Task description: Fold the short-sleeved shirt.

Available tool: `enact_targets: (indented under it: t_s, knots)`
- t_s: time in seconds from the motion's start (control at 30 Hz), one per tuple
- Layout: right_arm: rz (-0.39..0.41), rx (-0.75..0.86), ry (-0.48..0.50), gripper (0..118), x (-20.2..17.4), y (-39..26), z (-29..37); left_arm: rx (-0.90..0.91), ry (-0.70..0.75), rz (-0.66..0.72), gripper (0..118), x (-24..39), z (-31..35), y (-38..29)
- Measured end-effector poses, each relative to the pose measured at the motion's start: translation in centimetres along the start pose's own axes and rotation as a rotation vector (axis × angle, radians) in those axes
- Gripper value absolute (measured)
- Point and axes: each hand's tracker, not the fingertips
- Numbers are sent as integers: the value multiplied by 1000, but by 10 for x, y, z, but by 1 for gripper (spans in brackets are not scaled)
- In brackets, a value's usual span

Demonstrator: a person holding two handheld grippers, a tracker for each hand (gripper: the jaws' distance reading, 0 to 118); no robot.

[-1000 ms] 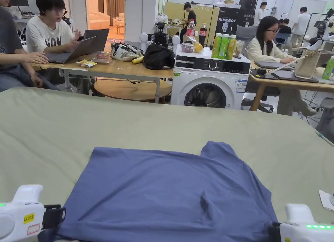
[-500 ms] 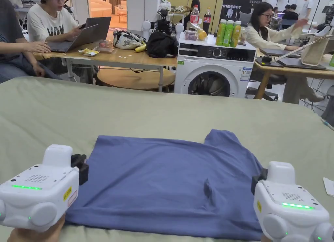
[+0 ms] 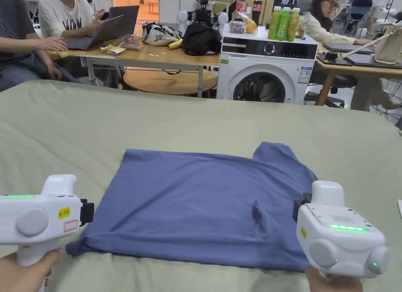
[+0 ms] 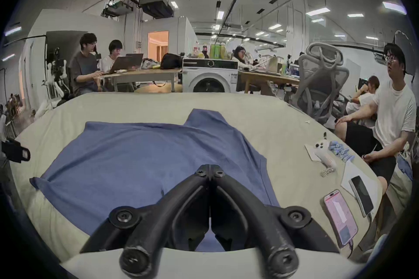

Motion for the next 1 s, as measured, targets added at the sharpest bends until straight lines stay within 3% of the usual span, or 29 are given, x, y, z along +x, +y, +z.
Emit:
enact_targets:
  t_s: [0.07,0.1,0.4,0.5,0.57,0.6,0.63,0.67,0.77,0.83,0.87,1.0]
  knots:
    - [6,-19,1,0,1,-3,-2,-65,-24,28,51,-16,-7,-1]
    - [8,-27,1,0,2,-5,-3,-93,-15,49,56,-17,-8,-3]
    - [18,-83,-5,0,9,-13,-4,-292,76,136,60,-30,-49,-22]
    - [21,-100,-12,0,16,-15,-2,-240,93,71,51,-18,-44,-29]
    - [22,-110,-17,0,22,-16,0,-263,134,29,29,-7,-46,-29]
    - [24,-119,-22,0,26,-16,1,-268,140,-26,9,1,-47,-30]
    - [27,-128,-28,0,30,-15,1,-269,132,-64,6,4,-42,-29]
    - [28,-145,-40,0,36,-14,0,-268,107,-83,5,8,-40,-29]
    - [28,-219,-68,40,57,-12,-4,-270,50,-53,5,5,-40,-27]
    - [36,-288,-76,46,72,-14,-9,-270,56,-77,5,7,-42,-30]
    - [35,-325,-78,58,80,-17,-12,-265,55,-73,5,6,-41,-30]
    - [61,-473,-84,60,100,-42,-27,-246,53,-54,5,1,-42,-32]
